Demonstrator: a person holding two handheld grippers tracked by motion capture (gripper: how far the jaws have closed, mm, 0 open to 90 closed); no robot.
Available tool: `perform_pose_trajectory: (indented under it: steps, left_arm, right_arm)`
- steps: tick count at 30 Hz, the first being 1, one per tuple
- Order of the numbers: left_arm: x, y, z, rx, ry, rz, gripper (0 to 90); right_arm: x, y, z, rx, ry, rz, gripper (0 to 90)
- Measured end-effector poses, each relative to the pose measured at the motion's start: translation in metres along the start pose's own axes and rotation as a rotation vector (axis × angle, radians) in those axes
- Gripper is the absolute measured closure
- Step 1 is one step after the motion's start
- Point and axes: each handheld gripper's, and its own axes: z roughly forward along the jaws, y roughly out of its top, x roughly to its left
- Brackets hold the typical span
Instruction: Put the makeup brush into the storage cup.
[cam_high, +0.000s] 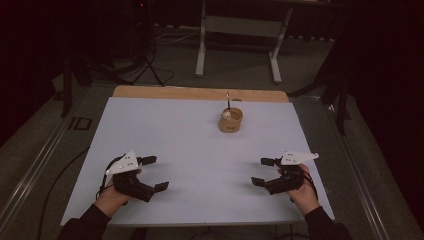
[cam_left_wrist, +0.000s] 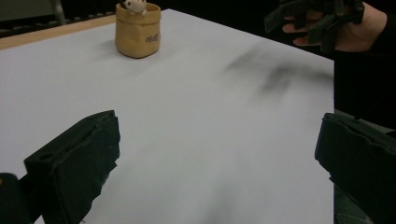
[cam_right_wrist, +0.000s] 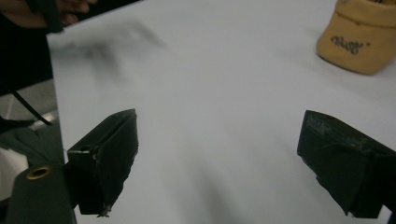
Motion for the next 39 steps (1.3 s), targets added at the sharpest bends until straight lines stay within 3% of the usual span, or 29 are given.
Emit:
perform_pose_trajectory:
  steps: [3,9,15,21,31,36,39]
  left_arm:
    - [0.001,-0.005,-0.006,-0.005,0.012,-0.010,0.0]
    - [0.002,-0.018,-0.019,-0.025,0.029,-0.028,0.0]
    - [0.000,-0.029,-0.028,0.015,0.049,-0.003,0.0]
    - [0.002,-0.034,-0.035,0.008,0.040,-0.001,0.1]
    - [0.008,-0.042,-0.038,0.020,0.058,-0.016,0.1]
    - [0.013,-0.043,-0.040,-0.025,0.058,-0.045,0.0]
    - [0.015,-0.045,-0.040,-0.016,0.069,-0.050,0.1]
  right_arm:
    - [0.002,-0.005,-0.003,-0.006,0.002,0.006,12.4]
    - [0.006,-0.012,-0.010,-0.014,-0.015,-0.044,12.2]
    - [0.006,-0.019,-0.015,-0.021,-0.032,-0.027,12.2]
    - [0.007,-0.022,-0.018,-0.034,-0.015,-0.013,12.1]
    - [0.001,-0.035,-0.018,0.003,-0.035,-0.011,11.7]
    - [0.000,-0.034,-0.019,-0.037,-0.080,-0.040,11.8]
    - [-0.001,-0.034,-0.017,-0.044,-0.076,-0.038,12.0]
